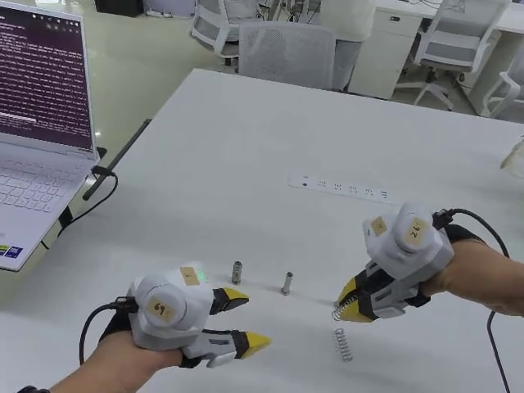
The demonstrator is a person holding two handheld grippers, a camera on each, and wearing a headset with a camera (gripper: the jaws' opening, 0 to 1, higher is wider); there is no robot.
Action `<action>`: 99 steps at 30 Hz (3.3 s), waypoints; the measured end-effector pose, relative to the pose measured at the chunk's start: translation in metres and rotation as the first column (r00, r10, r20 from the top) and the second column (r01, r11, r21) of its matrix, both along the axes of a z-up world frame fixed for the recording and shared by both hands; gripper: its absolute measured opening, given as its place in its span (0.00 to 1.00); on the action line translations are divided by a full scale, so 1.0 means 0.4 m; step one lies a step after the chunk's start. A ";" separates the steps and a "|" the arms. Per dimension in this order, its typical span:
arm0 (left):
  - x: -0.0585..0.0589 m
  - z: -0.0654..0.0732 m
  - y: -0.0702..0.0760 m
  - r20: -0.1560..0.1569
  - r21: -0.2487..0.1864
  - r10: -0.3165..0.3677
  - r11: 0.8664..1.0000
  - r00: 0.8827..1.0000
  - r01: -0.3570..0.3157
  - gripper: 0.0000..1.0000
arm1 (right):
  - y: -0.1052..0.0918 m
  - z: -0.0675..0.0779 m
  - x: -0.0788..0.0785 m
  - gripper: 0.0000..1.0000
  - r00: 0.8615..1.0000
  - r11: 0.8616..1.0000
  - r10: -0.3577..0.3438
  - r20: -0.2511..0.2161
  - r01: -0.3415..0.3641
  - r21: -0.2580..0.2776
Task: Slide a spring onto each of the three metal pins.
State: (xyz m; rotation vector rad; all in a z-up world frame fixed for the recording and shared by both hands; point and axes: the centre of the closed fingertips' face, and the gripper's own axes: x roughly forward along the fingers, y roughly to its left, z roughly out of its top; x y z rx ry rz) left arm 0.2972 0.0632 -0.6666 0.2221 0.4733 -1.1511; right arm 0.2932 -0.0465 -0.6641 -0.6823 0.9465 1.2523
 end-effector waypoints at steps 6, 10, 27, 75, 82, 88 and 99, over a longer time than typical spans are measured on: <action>0.008 -0.007 0.031 -0.005 0.007 0.029 1.000 1.000 -0.029 0.37 | -0.004 -0.013 0.011 0.08 1.000 1.000 -0.016 -0.003 0.016 -0.008; 0.014 -0.008 0.058 -0.009 0.013 0.056 0.998 0.998 -0.056 0.38 | -0.008 -0.029 0.019 0.08 1.000 1.000 -0.026 0.000 0.026 -0.016; 0.027 -0.012 0.155 -0.021 0.021 0.152 0.988 0.988 -0.151 0.46 | 0.007 -0.056 0.052 0.08 0.999 0.999 -0.034 -0.008 0.034 -0.034; 0.030 -0.021 0.253 -0.060 0.024 0.244 0.970 0.968 -0.243 0.58 | 0.068 -0.117 0.249 0.09 1.000 0.992 0.002 0.024 0.001 -0.123; 0.028 -0.019 0.259 -0.063 0.020 0.251 0.968 0.966 -0.251 0.58 | 0.082 -0.122 0.270 0.09 1.000 0.991 0.017 0.023 -0.014 -0.133; 0.029 -0.020 0.266 -0.067 0.020 0.259 0.966 0.964 -0.258 0.58 | 0.094 -0.126 0.279 0.09 0.999 0.990 0.032 0.018 -0.029 -0.137; 0.032 -0.020 0.276 -0.073 0.020 0.269 0.963 0.960 -0.269 0.58 | 0.107 -0.138 0.283 0.09 0.998 0.987 0.058 -0.002 -0.057 -0.150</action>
